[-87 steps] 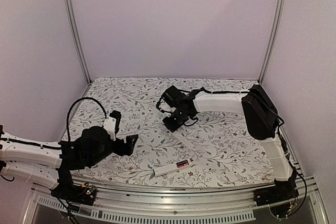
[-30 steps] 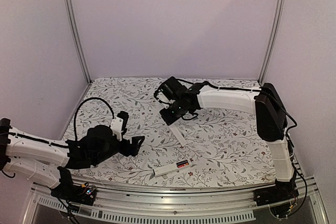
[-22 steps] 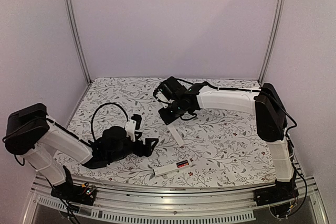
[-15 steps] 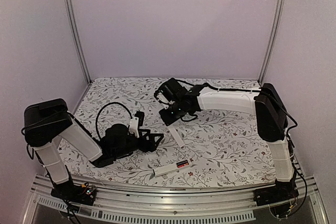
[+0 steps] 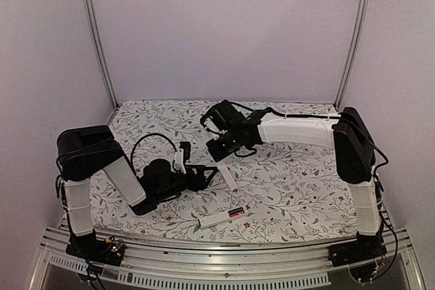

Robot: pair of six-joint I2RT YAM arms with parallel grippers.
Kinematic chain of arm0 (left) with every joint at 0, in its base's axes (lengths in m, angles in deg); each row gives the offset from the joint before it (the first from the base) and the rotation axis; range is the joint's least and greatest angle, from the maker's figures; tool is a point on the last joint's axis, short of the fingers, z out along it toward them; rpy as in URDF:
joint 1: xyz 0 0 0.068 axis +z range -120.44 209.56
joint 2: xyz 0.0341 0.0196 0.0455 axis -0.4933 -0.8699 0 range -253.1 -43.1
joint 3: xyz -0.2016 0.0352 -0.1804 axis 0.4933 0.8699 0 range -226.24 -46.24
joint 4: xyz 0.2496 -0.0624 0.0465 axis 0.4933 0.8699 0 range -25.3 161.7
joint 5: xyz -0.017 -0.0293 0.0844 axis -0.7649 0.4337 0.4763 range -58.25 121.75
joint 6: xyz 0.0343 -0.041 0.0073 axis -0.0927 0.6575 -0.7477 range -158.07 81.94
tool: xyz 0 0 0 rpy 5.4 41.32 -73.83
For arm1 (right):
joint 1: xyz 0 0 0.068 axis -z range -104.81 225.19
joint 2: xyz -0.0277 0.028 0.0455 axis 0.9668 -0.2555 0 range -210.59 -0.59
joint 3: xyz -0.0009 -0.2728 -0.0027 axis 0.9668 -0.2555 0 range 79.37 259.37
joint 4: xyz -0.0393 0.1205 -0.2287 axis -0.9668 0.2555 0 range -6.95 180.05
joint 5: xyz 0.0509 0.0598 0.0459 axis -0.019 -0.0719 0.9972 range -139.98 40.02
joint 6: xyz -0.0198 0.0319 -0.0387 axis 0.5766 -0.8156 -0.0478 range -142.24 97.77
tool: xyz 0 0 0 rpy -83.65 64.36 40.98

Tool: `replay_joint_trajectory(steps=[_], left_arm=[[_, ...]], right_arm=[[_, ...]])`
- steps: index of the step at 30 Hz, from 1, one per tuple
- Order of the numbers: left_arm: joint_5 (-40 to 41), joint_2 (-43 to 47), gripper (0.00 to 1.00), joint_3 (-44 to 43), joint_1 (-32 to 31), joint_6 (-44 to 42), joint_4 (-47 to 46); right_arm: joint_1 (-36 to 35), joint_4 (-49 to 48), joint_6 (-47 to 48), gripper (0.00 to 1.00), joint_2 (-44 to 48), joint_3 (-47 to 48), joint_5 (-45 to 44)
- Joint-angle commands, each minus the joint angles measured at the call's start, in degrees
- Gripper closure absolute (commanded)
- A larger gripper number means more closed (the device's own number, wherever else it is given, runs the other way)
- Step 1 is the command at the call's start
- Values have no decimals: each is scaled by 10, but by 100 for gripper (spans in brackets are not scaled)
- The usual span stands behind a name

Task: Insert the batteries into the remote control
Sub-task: Pass from the right arm to the left

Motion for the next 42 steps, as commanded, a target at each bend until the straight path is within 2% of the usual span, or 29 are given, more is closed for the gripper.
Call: replay_joint_trajectory(steps=[1, 5, 14, 20, 28, 36, 42], left_arm=[[-33, -68, 33, -19, 14, 51, -49], [-42, -101, 38, -39, 14, 72, -62], [-45, -124, 39, -61, 14, 67, -77], [-50, -135, 46, -70, 14, 77, -95], [-49, -139, 71, -89, 14, 82, -70], [-59, -146, 72, -98, 15, 92, -75], [-61, -147, 81, -111, 14, 93, -66]], right_arm=[[-3, -14, -6, 100, 37, -14, -8], [-3, -17, -6, 100, 45, -17, -9], [-3, -23, -11, 100, 48, -24, -6], [-3, -26, -12, 100, 48, -27, -3], [-3, -31, -15, 100, 49, -32, -1], [-3, -37, -19, 100, 47, -39, 3], [-3, -39, -20, 100, 45, -41, 5]])
